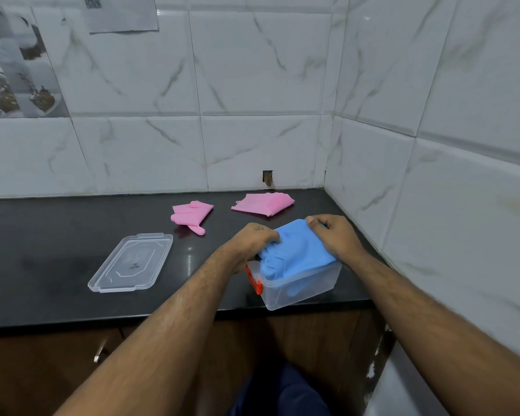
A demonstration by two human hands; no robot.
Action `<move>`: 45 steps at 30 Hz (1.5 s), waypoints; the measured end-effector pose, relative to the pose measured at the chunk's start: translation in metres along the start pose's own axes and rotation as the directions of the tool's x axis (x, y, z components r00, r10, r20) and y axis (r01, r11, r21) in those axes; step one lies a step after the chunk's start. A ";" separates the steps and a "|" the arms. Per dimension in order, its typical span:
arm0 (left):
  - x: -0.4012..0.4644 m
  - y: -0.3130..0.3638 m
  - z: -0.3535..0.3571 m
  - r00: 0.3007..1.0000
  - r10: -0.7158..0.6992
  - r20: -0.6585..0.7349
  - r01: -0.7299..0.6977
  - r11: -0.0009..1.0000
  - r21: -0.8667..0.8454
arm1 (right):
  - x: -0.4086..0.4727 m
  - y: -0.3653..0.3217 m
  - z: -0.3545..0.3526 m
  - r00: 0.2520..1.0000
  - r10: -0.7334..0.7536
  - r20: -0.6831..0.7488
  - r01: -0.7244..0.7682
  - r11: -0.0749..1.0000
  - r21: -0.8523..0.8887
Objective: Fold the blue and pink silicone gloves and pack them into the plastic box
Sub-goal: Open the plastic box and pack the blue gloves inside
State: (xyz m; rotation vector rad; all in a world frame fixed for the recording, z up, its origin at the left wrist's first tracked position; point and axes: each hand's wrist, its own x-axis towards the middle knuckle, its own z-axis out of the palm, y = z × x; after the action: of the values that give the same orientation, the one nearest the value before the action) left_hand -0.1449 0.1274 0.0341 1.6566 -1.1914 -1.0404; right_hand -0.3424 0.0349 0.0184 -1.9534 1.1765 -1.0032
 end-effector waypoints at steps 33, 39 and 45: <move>0.012 0.023 0.013 0.985 0.173 0.004 -0.086 0.473 0.877 | 0.016 -0.015 -0.030 0.779 0.119 0.616 0.580 0.238 -0.779; 0.002 0.016 0.021 0.896 0.418 0.148 -0.262 0.231 0.937 | 0.026 -0.021 -0.028 0.764 0.158 0.625 0.574 0.277 -0.771; 0.000 0.016 0.037 0.928 0.311 0.203 -0.318 0.380 0.869 | 0.024 -0.016 -0.030 0.741 0.012 0.672 0.652 0.226 -0.723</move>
State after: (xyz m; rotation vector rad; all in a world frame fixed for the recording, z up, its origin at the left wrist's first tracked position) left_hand -0.1841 0.1180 0.0373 2.0174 -2.2080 -0.0586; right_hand -0.3535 0.0154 0.0534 -3.2689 1.0284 0.4347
